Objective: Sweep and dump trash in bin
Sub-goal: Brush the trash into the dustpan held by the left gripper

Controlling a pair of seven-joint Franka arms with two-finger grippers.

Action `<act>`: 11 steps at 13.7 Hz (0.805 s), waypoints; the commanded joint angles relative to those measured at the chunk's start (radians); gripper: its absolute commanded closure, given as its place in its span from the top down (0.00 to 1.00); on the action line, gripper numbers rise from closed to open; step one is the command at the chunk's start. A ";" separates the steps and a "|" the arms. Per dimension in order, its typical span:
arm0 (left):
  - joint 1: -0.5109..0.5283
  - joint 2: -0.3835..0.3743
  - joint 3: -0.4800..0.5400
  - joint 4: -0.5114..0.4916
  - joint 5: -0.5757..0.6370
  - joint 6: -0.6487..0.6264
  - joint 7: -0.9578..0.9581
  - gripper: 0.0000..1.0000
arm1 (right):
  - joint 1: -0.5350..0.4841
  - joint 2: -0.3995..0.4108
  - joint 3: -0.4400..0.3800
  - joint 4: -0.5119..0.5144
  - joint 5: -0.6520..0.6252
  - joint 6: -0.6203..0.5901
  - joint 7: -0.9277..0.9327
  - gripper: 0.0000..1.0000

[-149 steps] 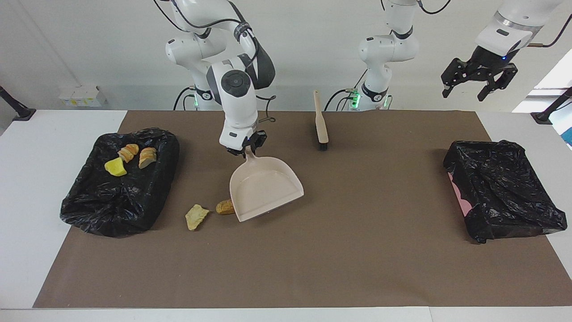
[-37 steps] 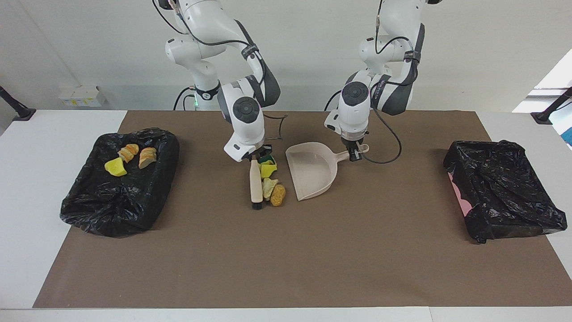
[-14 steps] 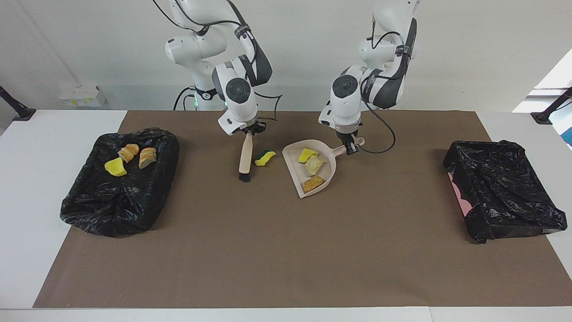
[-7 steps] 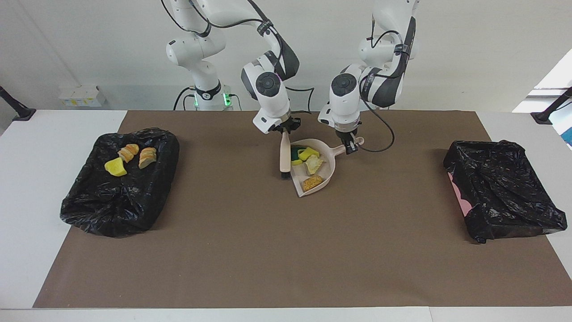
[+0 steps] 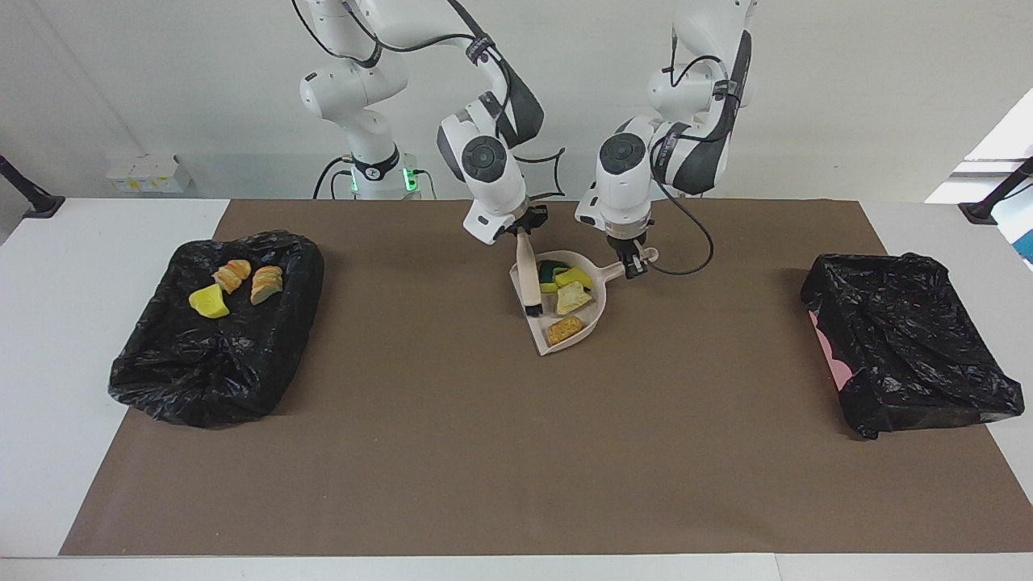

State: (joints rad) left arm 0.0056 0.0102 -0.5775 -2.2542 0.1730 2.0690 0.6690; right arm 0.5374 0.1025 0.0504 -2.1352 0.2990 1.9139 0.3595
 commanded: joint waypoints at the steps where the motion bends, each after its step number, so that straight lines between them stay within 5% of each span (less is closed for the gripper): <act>1: 0.002 0.002 0.059 0.004 0.020 0.008 0.082 0.00 | -0.027 -0.020 0.006 -0.019 -0.063 -0.016 -0.017 0.00; 5: -0.001 -0.018 0.227 0.025 0.020 0.006 0.283 0.00 | -0.010 -0.015 0.015 0.006 -0.107 -0.015 0.065 0.00; 11: 0.001 -0.033 0.456 0.117 0.020 0.008 0.581 0.00 | 0.202 0.009 0.016 0.040 -0.086 0.098 0.317 0.00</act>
State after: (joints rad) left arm 0.0092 -0.0054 -0.1871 -2.1640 0.1785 2.0726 1.1537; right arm 0.6963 0.1010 0.0618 -2.1098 0.2223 1.9697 0.6081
